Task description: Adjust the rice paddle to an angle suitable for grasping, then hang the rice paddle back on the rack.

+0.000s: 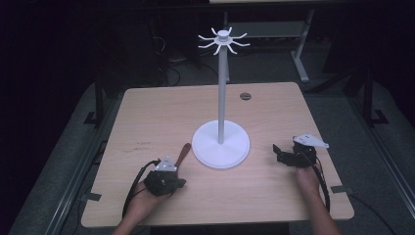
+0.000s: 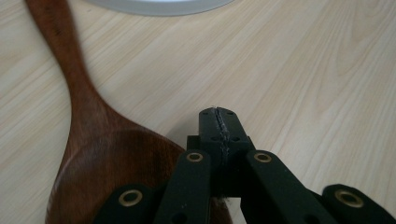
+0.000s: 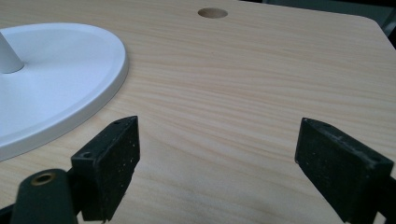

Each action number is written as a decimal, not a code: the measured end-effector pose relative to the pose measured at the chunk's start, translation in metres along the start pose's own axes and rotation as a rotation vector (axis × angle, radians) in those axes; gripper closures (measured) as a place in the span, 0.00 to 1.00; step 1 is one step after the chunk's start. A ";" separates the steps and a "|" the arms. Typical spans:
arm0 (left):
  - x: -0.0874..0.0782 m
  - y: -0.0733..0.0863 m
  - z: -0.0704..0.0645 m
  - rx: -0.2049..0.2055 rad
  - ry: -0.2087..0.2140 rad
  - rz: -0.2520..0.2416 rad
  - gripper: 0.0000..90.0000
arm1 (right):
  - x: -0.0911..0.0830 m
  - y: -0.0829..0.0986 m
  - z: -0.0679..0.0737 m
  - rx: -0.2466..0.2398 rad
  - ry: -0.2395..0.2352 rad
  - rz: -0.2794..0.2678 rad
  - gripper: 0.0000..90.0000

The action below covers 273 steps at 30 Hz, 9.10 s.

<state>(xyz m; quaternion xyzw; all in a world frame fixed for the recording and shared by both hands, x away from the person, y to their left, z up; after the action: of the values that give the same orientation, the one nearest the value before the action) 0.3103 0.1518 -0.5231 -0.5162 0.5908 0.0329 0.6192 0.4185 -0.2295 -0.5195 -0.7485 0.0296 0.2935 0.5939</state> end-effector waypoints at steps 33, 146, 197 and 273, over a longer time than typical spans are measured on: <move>-0.036 0.002 0.034 -0.074 -0.078 -0.047 0.97 | 0.000 0.000 0.001 -0.008 -0.002 -0.004 0.15; -0.023 -0.069 0.080 -0.097 -0.013 0.012 0.85 | -0.001 -0.001 0.000 -0.006 0.002 -0.015 0.15; -0.075 -0.121 0.039 0.072 0.215 -0.456 0.85 | -0.001 -0.001 0.001 -0.010 0.000 -0.017 0.15; -0.158 -0.303 -0.028 0.312 0.263 -0.520 0.85 | -0.002 -0.001 0.001 -0.012 -0.007 -0.021 0.15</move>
<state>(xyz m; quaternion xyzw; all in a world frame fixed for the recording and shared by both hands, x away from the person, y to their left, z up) 0.4406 0.0818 -0.2141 -0.5485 0.5119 -0.2845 0.5968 0.4171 -0.2290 -0.5177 -0.7512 0.0179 0.2903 0.5925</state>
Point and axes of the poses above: each handheld gripper's, and its own axes: x roughly forward along the jaws, y roughly out of its underside, z roughly to its left, the point moved 9 cm from there along x, roughly forward along the jaws, and after that the axes turned 9 degrees about -x, right-handed, at the moved point
